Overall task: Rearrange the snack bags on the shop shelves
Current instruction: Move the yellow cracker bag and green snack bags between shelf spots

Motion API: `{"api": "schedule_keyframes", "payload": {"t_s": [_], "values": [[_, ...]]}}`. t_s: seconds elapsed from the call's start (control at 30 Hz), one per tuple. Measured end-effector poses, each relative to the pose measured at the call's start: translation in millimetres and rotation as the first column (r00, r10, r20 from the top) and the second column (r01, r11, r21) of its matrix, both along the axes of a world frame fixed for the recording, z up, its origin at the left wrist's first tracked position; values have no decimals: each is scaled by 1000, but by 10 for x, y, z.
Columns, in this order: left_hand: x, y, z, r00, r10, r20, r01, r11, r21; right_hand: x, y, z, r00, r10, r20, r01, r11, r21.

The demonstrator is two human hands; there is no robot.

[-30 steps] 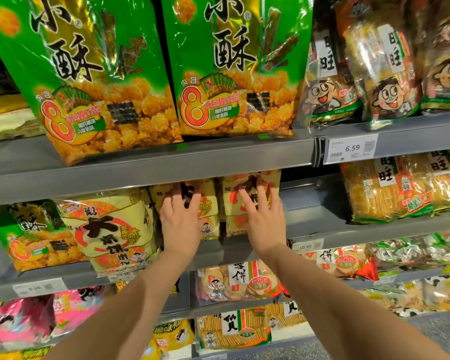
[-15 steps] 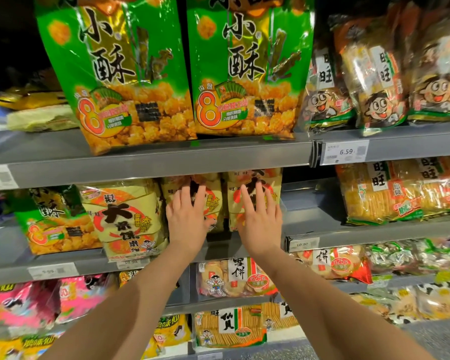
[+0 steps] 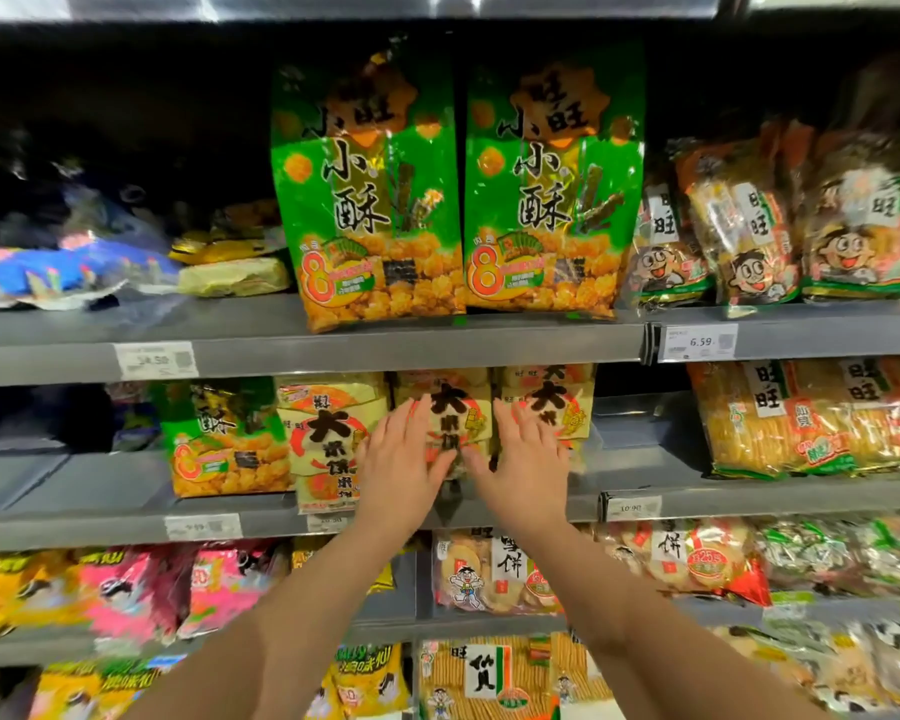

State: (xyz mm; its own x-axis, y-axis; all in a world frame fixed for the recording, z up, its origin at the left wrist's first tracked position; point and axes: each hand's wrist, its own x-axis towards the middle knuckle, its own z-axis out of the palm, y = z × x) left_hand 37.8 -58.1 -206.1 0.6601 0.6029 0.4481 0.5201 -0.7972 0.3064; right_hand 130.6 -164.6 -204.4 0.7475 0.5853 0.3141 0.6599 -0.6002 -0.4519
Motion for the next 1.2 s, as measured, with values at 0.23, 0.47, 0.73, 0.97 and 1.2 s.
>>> {"api": "schedule_keyframes", "payload": {"t_s": [0.23, 0.47, 0.73, 0.97, 1.2], "values": [[-444, 114, 334, 994, 25, 102, -26, 1000, 8, -475, 231, 357, 999, 24, 42, -29, 990, 138], [-917, 308, 623, 959, 141, 244, -114, 986, -123, -1048, 615, 696, 997, 73, -36, -59, 952, 300], [-1281, 740, 953, 930, 177, 322, -139, 981, -137, -1375, 1101, 1086, 987, 158, -14, -145, 937, 318], [-1362, 1336, 1308, 909, 184, 373, -111, 972, -209, -1395, 1741, 1371, 947, 300, -113, -241, 898, 368], [-1306, 1818, 1410, 923, 161, 350, -85, 971, -222, -1050, 2547, 1730, 771, 323, -548, -23, 875, 484]]}}
